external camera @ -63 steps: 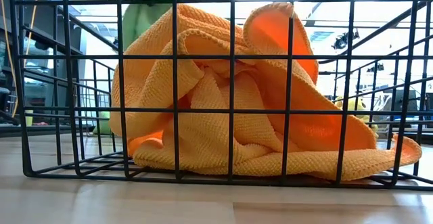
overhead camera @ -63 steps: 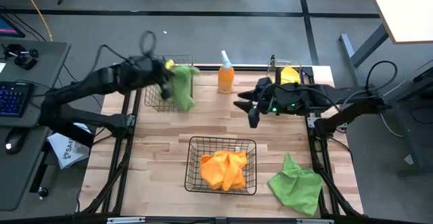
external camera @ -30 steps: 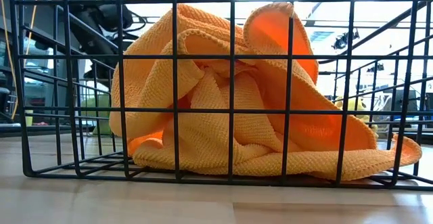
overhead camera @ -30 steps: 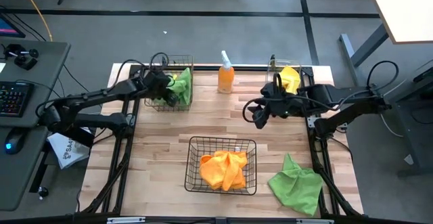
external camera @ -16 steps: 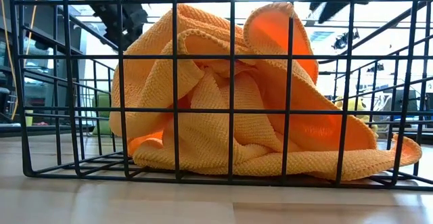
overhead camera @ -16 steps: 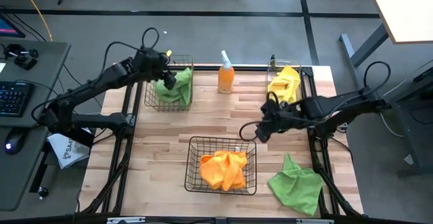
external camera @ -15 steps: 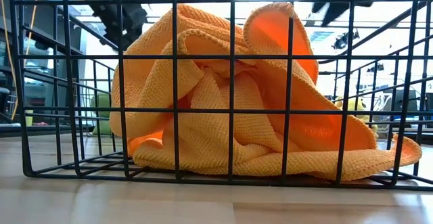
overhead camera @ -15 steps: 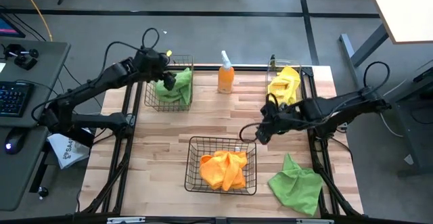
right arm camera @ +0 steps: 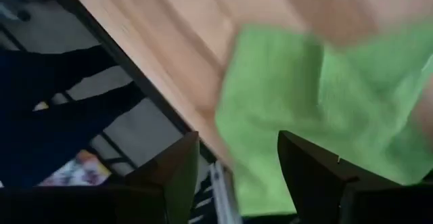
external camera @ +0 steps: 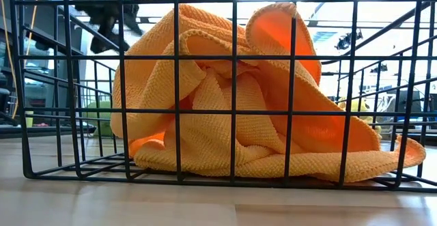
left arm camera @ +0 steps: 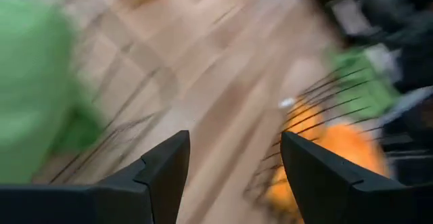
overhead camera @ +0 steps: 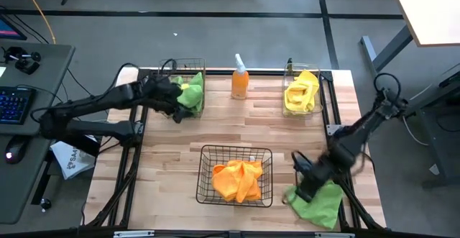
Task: Sort microfiber towel by color & place in baskets
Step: Put the green microfiber towel into the gold wire basket
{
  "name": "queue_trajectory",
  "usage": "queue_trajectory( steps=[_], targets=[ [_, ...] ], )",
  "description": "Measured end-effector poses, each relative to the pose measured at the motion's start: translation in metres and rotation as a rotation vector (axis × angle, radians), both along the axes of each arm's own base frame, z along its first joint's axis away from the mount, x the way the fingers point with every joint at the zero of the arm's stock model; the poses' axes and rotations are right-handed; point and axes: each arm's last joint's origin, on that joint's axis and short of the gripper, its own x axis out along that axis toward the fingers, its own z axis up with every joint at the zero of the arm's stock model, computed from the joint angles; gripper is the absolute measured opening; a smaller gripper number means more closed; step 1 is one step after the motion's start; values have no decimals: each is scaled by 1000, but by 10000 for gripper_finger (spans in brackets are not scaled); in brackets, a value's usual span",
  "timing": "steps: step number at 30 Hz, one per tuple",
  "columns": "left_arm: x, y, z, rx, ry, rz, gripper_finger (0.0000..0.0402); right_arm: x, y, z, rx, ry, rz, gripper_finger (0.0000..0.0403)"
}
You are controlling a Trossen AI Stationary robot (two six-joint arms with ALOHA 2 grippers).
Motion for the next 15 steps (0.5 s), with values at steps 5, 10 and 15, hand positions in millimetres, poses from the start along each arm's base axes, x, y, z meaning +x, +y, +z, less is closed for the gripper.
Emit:
queue_trajectory(
  steps=[5,10,15],
  targets=[
    [3,-21,18,126,-208,23,219,-31,22,-30,16,95,-231,202],
    [5,-31,27,247,-269,45,219,-44,25,-59,50,145,-316,237],
    [6,-38,29,243,-299,8,219,-45,20,-76,58,160,-339,288]
  ],
)
